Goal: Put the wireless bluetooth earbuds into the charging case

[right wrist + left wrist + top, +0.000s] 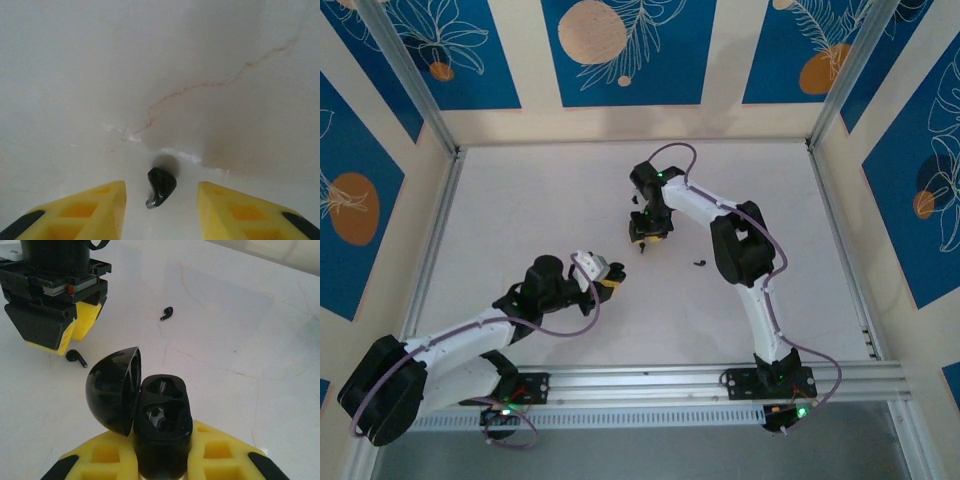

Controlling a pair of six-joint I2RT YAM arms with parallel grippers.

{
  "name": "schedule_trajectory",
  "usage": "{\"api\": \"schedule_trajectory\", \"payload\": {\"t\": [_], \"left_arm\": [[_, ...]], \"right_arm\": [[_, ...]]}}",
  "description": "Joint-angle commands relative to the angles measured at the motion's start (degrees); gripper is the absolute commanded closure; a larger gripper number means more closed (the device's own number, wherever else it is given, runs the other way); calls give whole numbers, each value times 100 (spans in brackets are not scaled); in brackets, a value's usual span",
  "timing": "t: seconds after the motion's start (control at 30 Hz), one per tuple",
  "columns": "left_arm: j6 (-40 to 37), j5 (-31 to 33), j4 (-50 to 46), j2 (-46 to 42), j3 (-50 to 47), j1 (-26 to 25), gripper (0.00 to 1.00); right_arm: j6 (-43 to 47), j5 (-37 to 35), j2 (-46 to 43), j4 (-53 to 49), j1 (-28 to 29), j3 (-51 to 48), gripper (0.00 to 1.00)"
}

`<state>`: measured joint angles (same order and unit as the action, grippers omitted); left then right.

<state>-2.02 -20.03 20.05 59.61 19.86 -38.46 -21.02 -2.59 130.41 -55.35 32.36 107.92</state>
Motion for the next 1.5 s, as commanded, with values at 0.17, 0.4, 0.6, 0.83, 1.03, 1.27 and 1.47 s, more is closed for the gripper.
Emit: {"api": "schedule_trajectory", "payload": {"t": [0.17,0.4,0.6,0.83,1.03,1.27,1.47], "left_arm": [[-53,17,-63,-80,26,73,87],[-26,9,-72,-64,27,83,87],[-18,13,-117,-89,27,92,87],[-9,10,-142,-79,26,93,87],[-52,100,-216,17,86,94,87],[-54,21,139,518,110,94,87],[56,-350,822,1243,188,96,88]], "right_arm": [[-8,58,241,-302,82,244,62],[-26,151,341,-219,104,245,67],[-30,130,437,-133,106,229,69],[-29,127,436,-32,112,178,77],[-77,186,46,325,113,-198,80],[-54,97,-963,1105,100,-1197,82],[177,-140,-2154,1862,87,-2430,83]]}}
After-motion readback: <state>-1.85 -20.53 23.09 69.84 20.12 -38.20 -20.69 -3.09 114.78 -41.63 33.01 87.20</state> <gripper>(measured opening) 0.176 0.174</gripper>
